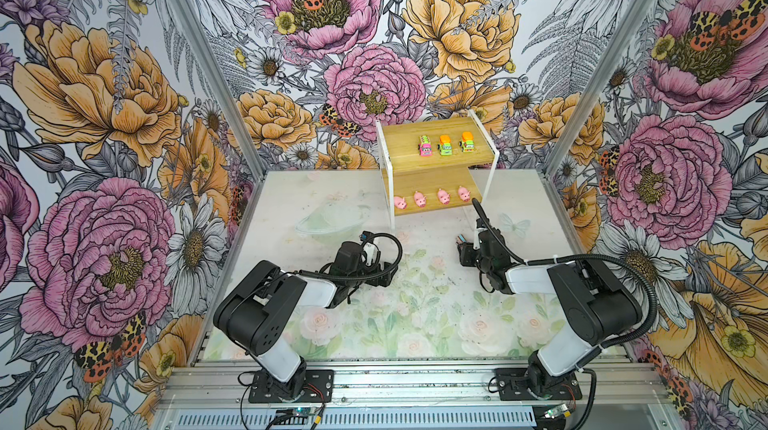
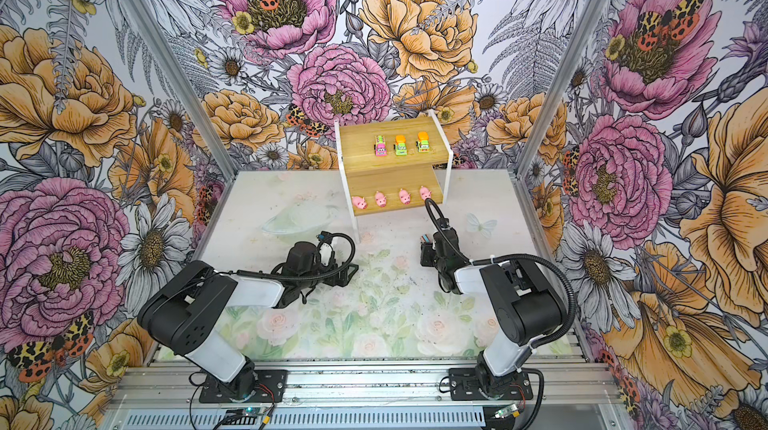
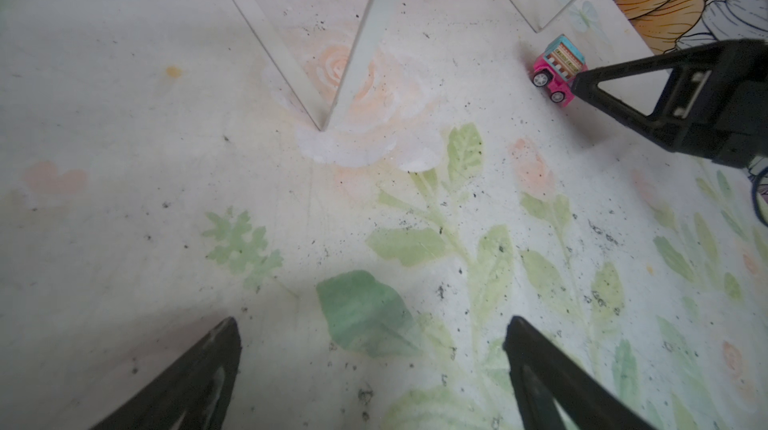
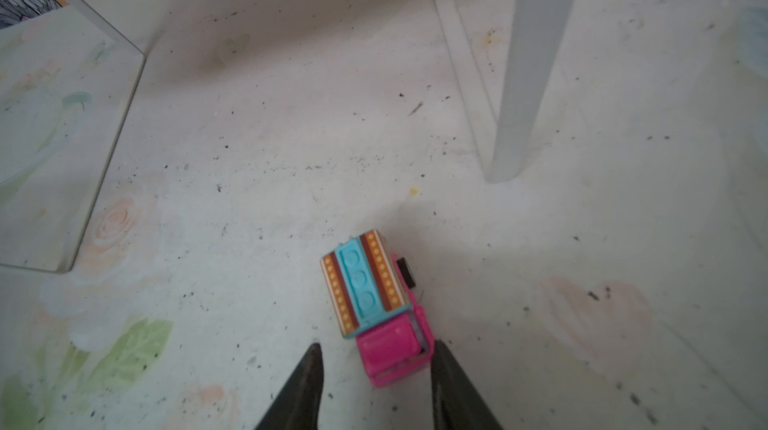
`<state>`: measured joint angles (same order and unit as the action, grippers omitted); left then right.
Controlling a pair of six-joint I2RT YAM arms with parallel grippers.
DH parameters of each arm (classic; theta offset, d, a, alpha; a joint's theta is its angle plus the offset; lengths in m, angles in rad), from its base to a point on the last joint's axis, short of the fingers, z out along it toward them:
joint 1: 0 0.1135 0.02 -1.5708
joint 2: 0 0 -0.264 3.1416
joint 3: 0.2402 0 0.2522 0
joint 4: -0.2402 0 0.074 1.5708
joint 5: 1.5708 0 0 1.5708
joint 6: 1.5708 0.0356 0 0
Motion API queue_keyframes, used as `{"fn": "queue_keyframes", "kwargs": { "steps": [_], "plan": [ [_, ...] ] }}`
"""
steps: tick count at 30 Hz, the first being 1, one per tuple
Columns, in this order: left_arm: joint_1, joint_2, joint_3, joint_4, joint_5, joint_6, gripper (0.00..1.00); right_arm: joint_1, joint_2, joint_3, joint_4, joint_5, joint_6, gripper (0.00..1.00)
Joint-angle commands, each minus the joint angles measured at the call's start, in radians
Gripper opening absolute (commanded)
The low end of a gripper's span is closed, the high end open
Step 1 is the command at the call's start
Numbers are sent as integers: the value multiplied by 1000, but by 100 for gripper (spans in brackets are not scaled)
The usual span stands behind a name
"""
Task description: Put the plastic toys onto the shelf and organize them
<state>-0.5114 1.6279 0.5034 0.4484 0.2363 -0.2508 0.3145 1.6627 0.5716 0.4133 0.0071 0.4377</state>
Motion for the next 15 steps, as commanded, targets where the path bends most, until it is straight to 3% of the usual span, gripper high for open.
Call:
{"fn": "queue_keyframes", "kwargs": {
  "steps": [1, 10, 15],
  "plan": [
    [-9, -7, 3, -20, -14, 8, 99, 3, 27, 26, 29, 14, 15, 37],
    [-9, -12, 4, -27, -17, 12, 99, 9, 25, 17, 38, -6, 7, 27],
    [-9, -12, 4, -28, -18, 11, 99, 13, 14, 10, 45, -110, -33, 27]
  ]
}}
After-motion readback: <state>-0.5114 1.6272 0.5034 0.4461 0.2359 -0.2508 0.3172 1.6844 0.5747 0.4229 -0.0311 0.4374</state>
